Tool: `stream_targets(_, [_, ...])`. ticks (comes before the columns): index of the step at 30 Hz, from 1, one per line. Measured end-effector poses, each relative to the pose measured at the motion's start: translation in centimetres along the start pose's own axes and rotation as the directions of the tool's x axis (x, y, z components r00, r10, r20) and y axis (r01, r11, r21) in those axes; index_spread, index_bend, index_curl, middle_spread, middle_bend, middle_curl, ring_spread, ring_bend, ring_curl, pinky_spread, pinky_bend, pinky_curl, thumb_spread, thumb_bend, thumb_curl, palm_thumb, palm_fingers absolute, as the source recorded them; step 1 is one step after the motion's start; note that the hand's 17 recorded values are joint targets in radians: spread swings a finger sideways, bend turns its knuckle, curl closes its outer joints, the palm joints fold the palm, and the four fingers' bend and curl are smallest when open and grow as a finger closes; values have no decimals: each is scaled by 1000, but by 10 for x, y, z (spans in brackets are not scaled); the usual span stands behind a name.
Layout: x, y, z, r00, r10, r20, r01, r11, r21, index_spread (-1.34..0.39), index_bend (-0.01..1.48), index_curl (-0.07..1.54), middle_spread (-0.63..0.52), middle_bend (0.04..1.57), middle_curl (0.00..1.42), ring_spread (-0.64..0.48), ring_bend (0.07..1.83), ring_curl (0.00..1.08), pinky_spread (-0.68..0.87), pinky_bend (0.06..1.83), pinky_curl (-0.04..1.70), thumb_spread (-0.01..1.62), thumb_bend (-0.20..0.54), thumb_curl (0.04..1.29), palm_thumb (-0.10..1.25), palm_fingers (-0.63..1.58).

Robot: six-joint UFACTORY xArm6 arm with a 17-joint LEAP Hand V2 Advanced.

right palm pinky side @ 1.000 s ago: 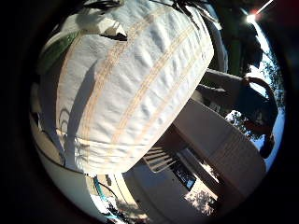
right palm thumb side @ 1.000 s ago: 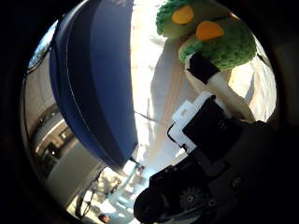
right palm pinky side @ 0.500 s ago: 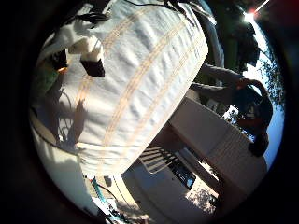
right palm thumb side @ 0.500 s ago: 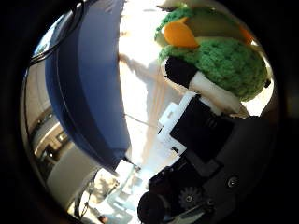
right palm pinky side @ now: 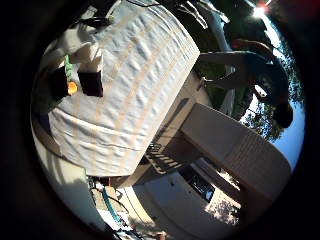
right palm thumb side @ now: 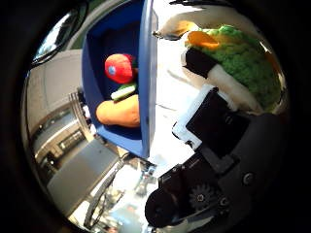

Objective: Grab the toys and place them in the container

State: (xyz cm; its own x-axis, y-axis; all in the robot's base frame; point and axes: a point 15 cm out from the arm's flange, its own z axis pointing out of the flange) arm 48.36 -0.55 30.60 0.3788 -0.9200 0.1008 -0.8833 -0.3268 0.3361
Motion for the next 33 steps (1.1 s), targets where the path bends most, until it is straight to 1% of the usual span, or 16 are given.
stream_targets(5, [-30,19,-39,999,-37,-29,38,998,42,-963,883,-18,-270,1187,1132,-134,1465,840,157,1639,726,1144,-19,600,1001,835])
stream_targets(11, [-76,18,-70,995,-75,-59,81,990,118,-1009,930,-19,-270,1198,1153,-139,1479,849,153,1650,742,1163,-16,615,987,820])
stream_targets(14, [-113,1,-81,994,-108,0,106,974,198,-1024,944,-20,-270,1201,1159,-140,1489,854,153,1653,748,1167,-18,618,981,815])
stream_targets(16, [-149,-28,-98,989,-136,59,111,942,317,-1032,951,-20,-270,1203,1162,-141,1492,855,150,1654,751,1169,-17,620,979,812])
stream_targets(17, [-161,-42,-103,988,-141,66,108,927,359,-1038,958,-20,-270,1204,1165,-141,1495,857,144,1655,754,1174,-22,620,966,809])
stream_targets(18, [-164,-46,-103,988,-140,70,105,924,368,-1038,958,-20,-269,1204,1165,-139,1493,856,142,1657,756,1174,-38,612,937,804])
stream_targets(20, [-175,-62,-100,988,-136,79,96,917,387,-1022,981,-9,-266,1189,1158,-134,1477,852,145,1645,755,1176,-38,602,917,799])
stream_targets(21, [-180,-69,-95,987,-136,82,94,917,387,-984,1018,6,-259,1158,1140,-117,1464,835,157,1596,742,1178,-36,592,903,814])
stream_targets(23, [-187,-78,-84,987,-138,84,98,923,372,-900,1032,11,-238,1092,1093,-67,1394,788,194,1525,717,1181,-32,575,881,802])
stream_targets(25, [-194,-89,-71,987,-137,87,98,930,354,-777,1057,34,-212,969,1020,-13,1279,730,232,1455,690,1181,-33,560,858,719])
stream_targets(27, [-197,-94,-58,987,-134,90,98,940,328,-657,1038,44,-193,838,965,28,1202,707,258,1415,686,1177,-36,549,838,495])
stream_targets(28, [-197,-96,-51,987,-134,93,99,945,312,-532,989,57,-159,678,893,88,1134,687,297,1362,689,1175,-34,539,823,190])
stream_targets(29, [-198,-99,-43,987,-133,95,100,951,294,-492,976,64,-144,612,861,106,1111,676,309,1335,679,1174,-36,535,815,96])
stream_targets(30, [-198,-101,-35,986,-133,97,102,956,276,-425,941,75,-104,510,796,149,996,629,337,1264,650,1169,-37,529,801,-111])
stream_targets(31, [-198,-102,-29,986,-135,97,105,958,266,-388,894,72,-73,437,735,181,888,561,355,1200,598,1166,-36,522,790,-180])
stream_targets(33, [-196,-106,-20,985,-140,99,112,962,249,-367,779,69,-18,317,640,229,735,463,389,1106,521,1154,-35,513,772,-200])
